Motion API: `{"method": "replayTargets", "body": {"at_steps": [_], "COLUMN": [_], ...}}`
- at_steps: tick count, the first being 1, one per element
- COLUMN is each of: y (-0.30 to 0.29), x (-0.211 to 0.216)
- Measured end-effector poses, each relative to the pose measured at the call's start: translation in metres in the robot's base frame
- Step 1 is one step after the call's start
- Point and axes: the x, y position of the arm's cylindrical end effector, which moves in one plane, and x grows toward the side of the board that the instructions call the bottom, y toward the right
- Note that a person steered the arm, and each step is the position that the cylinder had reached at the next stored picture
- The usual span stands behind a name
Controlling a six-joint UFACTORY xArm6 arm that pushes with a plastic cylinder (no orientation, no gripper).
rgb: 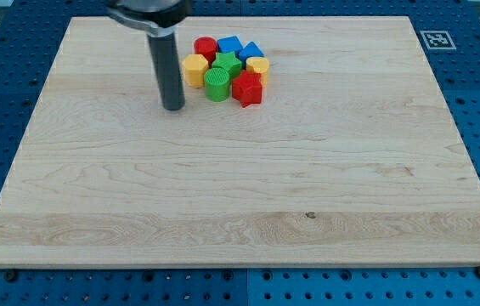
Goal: Separate the blue cube and red circle
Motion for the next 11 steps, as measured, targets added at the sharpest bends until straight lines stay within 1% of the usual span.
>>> {"method": "replayTargets", "body": {"at_steps": [1, 3, 4, 5, 6, 7, 8, 9, 10, 11], "y": [-0.019, -0.022, -0.001, 0.046, 0.099, 0.108, 0.105, 0.089, 0.058, 0.063], "x": [-0.023, -0.11, -0.145, -0.173, -0.167, -0.141, -0.135, -0.135, -0.135, -0.123]}}
